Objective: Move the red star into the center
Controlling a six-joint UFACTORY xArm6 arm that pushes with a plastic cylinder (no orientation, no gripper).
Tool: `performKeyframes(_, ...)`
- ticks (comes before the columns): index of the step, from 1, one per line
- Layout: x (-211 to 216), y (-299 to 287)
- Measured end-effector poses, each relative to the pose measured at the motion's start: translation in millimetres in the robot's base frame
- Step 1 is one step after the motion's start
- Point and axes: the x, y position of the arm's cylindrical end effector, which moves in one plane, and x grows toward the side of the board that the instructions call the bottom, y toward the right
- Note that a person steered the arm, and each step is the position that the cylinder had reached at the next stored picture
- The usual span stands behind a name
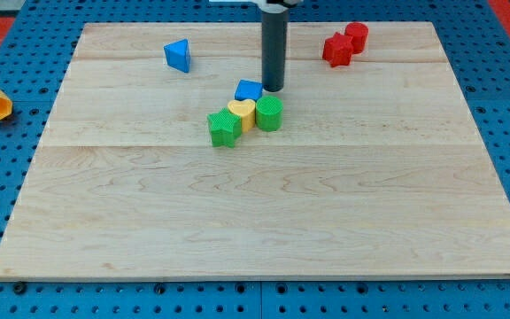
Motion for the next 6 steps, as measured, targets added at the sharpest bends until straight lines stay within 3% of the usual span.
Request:
performKeyframes(1, 7, 46)
performKeyframes(3, 16, 47)
performKeyframes(4, 16, 89)
performKeyframes(5, -25, 202)
performKeyframes(6, -106, 209)
